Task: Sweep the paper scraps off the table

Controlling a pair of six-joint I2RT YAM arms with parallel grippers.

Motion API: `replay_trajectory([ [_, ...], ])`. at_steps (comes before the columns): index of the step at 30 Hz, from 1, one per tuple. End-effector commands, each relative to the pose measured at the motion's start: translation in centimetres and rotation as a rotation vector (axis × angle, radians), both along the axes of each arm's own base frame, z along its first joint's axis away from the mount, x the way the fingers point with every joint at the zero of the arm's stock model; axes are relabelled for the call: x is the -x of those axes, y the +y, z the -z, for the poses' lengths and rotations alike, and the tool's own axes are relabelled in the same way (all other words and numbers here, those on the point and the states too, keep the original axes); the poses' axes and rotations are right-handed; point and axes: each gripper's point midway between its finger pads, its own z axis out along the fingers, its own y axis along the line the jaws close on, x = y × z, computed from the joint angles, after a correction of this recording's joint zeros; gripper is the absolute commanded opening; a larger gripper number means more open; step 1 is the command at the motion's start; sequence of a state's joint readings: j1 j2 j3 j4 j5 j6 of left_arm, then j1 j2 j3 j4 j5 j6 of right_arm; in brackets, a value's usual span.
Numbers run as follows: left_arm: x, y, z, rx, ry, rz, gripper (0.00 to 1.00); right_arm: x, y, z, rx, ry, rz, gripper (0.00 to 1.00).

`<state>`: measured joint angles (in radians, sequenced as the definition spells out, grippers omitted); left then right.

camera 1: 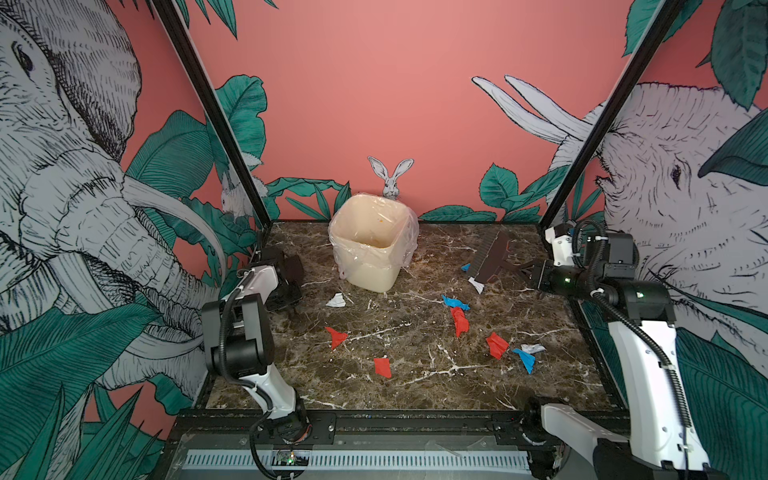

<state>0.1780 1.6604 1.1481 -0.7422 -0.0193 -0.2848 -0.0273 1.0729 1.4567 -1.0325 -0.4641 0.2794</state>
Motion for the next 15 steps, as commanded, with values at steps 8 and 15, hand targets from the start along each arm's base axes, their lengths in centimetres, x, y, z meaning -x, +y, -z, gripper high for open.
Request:
replay_trajectory([
  [8, 7.7, -2.2, -7.0, -0.025, 0.000, 0.097, 0.00, -0.1, 0.0, -0.3, 0.074, 0.013, -0.042, 0.00],
  [15, 12.0, -6.4, -7.6, -0.022, 0.057, 0.167, 0.00, 0.5, -0.2, -0.3, 0.134, 0.038, -0.051, 0.00],
])
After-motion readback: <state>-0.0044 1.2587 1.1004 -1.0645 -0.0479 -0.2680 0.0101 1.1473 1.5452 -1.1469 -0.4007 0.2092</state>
